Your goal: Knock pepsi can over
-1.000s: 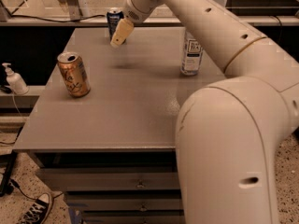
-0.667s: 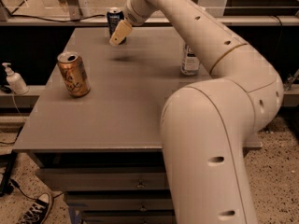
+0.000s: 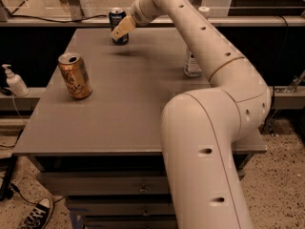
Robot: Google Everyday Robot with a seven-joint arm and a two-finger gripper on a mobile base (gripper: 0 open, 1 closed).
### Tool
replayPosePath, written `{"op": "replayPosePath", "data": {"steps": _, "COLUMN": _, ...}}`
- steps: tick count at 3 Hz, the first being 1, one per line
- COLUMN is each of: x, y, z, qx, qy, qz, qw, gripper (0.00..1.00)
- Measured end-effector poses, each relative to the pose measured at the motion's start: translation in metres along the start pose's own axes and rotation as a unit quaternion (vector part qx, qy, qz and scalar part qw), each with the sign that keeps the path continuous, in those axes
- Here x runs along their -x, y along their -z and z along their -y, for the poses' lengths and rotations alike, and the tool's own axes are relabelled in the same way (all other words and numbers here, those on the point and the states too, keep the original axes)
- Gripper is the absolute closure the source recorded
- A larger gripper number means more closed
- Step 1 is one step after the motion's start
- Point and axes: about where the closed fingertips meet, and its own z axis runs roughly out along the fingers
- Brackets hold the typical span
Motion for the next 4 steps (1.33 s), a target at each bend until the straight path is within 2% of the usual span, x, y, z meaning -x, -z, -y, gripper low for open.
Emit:
{"op": "replayPosePath", "data": {"steps": 1, "x": 0.012, "y": -0.010, "z": 0.003, "qx": 0.009, "qy": -0.032, "qz": 0.035, "qw": 0.9988, "gripper": 0.00}}
{"op": "replayPosePath", "data": {"steps": 2, "x": 0.021, "y": -0.023, "z": -0.007, "qx": 0.027, "qy": -0.039, "qz": 0.045, "qw": 0.9978, "gripper": 0.00}}
{"op": "replayPosePath", "data": {"steps": 3, "x": 0.023, "y": -0.034, "z": -0.018, "qx": 0.042, "qy": -0.039, "qz": 0.042, "qw": 0.9974, "gripper": 0.17}}
{"op": "replayPosePath", "data": {"steps": 4, "x": 0.021, "y": -0.036, "z": -0.020, "qx": 0.046, "qy": -0.039, "qz": 0.037, "qw": 0.9975, "gripper": 0.40}}
